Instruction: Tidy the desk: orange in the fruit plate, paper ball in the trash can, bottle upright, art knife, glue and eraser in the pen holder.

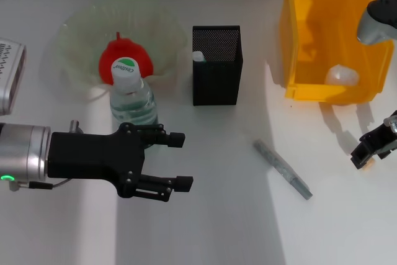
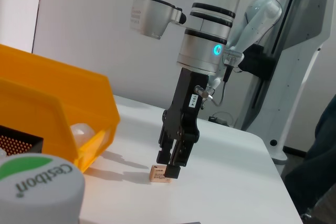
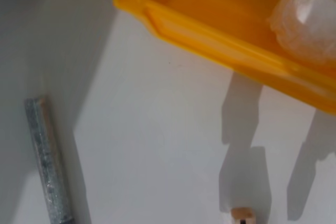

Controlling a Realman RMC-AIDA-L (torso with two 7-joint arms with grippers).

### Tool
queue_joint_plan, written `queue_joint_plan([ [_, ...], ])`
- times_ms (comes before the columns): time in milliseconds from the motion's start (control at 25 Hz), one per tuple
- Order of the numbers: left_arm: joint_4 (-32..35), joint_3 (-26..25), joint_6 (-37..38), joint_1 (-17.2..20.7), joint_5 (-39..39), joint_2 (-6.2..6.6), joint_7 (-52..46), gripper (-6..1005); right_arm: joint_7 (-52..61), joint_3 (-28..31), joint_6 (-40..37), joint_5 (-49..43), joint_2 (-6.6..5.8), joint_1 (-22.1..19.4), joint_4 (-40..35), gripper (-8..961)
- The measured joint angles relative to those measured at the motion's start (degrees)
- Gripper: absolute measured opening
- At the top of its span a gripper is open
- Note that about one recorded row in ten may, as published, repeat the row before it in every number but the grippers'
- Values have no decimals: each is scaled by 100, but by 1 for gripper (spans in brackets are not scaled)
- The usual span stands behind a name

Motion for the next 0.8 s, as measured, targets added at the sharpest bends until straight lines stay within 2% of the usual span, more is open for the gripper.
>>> queue_joint_plan([
  [600, 0, -1, 36, 37, -26, 0, 0, 835, -100, 4, 209, 0, -1, 48, 261, 390],
  [680, 0, -1, 43, 36, -26, 0, 2, 835, -111, 5, 213, 0, -1, 50, 278, 194],
  [800, 0, -1, 52, 6, -26, 0, 0, 835, -120, 5, 209, 0, 0, 50, 263, 156],
])
